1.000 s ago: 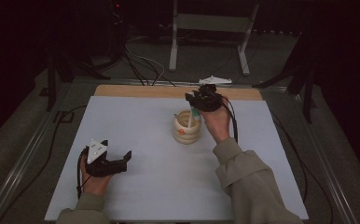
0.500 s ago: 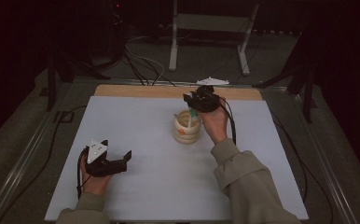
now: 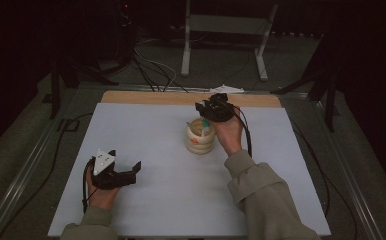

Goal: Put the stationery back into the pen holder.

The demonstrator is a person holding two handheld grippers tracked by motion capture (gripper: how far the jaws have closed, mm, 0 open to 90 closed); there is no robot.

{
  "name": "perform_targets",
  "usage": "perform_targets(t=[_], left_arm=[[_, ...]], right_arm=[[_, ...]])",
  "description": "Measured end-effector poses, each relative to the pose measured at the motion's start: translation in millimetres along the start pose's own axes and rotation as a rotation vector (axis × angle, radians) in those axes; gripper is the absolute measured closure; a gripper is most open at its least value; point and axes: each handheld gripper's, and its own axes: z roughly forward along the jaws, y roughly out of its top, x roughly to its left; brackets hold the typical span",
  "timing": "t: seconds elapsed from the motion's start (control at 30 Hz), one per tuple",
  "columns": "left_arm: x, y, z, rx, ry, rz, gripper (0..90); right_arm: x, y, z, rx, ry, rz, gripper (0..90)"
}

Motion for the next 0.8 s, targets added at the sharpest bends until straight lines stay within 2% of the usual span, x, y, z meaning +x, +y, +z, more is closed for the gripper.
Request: perform_targets(t=[0.8], left_arm=[[-0.4,-0.2,0.1,0.0,-0.001,0.001,0.9]], right_arm=[[6.3,-9.6,8.0,0.022,0.01,-0.013,65.5]])
